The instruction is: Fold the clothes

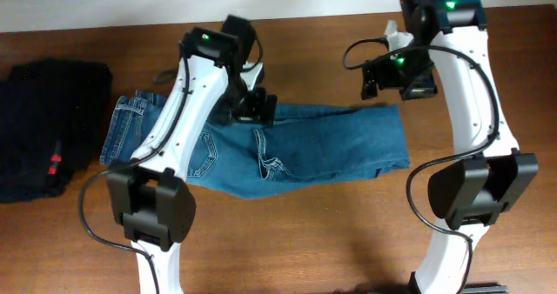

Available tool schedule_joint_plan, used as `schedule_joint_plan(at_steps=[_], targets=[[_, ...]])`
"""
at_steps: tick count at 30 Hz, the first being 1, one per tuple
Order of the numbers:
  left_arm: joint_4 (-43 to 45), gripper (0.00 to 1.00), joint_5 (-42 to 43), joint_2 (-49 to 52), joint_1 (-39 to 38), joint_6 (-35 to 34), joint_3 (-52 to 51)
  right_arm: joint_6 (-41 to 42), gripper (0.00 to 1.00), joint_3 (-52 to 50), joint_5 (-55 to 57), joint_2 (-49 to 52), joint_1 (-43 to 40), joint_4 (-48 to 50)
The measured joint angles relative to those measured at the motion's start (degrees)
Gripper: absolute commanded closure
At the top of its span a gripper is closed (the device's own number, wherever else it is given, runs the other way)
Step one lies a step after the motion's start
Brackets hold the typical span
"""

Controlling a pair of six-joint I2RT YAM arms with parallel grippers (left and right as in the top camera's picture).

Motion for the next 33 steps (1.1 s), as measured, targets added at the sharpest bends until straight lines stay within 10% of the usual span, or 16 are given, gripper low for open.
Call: schedule_joint_plan(at_steps=[15, 33], targets=[[15.61, 0.08, 17.94, 1.33, 0.11, -2.78, -17.9, -3.21, 0.08, -2.21, 1.05, 0.02, -1.18, 0.15], [20.74, 0.08, 14.38, 2.71, 0.11, -8.98, -18.16, -3.78, 0.08, -2.49, 1.07, 0.02, -1.18, 0.17]])
